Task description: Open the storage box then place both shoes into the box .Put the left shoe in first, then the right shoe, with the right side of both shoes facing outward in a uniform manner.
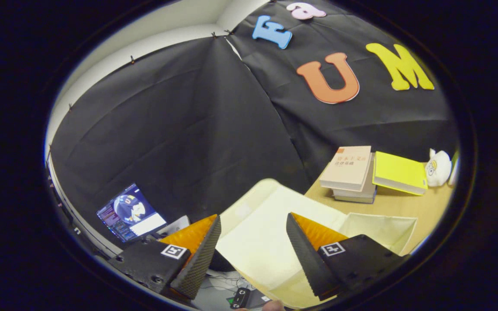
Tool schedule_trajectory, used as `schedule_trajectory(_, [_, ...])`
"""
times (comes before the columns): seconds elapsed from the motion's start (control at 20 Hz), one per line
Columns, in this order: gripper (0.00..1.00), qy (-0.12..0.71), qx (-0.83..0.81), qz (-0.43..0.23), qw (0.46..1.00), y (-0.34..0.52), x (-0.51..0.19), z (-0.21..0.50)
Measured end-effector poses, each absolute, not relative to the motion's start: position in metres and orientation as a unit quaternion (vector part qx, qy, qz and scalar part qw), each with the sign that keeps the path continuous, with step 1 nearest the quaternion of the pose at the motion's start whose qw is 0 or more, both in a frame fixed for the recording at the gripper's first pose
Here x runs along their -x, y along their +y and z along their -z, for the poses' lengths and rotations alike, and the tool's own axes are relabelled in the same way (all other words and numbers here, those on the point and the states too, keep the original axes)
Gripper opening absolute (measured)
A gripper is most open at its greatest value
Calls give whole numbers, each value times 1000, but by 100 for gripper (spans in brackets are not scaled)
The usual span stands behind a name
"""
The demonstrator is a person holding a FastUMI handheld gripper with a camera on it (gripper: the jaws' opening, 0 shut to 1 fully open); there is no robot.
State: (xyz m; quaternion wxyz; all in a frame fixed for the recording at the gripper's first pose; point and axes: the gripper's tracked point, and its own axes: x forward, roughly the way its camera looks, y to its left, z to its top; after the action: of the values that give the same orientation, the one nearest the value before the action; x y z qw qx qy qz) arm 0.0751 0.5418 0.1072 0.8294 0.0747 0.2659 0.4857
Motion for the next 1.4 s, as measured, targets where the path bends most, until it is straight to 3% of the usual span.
schedule_trajectory(0.2, [97,216,-42,-455,863,499,-81,-109])
schedule_trajectory(0.65, [97,157,-4,-298,942,321,-107,-100])
schedule_trajectory(1.1, [97,267,30,-149,952,147,-117,20])
schedule_trajectory(1.4, [98,417,4,-149,896,128,-115,114])
